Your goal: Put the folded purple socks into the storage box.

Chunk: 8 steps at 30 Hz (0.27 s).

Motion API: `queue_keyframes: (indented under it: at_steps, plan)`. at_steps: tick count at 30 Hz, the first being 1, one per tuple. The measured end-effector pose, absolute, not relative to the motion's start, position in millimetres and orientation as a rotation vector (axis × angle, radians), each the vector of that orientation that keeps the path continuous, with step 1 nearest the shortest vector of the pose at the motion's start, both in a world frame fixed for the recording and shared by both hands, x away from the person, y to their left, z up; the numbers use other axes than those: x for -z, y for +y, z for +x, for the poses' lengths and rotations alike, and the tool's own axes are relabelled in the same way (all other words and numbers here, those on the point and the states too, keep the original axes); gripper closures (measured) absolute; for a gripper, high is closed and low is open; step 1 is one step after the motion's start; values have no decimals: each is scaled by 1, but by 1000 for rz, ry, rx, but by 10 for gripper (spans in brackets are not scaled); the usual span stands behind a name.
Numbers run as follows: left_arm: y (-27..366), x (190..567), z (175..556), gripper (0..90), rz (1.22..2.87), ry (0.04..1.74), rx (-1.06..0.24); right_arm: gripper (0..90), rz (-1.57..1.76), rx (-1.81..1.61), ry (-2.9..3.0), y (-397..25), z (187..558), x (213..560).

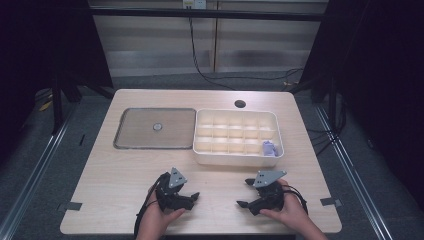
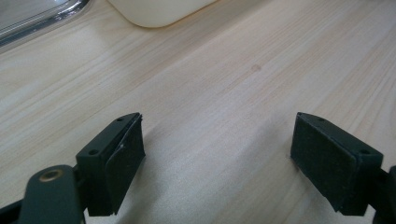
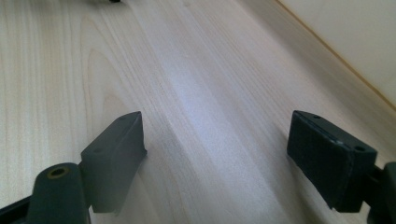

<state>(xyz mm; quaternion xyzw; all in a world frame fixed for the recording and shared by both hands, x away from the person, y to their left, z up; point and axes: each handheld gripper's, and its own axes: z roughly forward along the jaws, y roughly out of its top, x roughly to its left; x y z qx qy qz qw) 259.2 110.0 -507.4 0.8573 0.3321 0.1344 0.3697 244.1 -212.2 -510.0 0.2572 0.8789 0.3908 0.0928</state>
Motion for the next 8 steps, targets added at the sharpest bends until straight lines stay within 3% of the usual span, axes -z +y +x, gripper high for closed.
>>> queue_keyframes:
  at_steps: [8]
  plan:
    - [110, 507, 259, 169, 2200, 852, -345, 184, 765, -1160, 2609, -212, 244, 510]
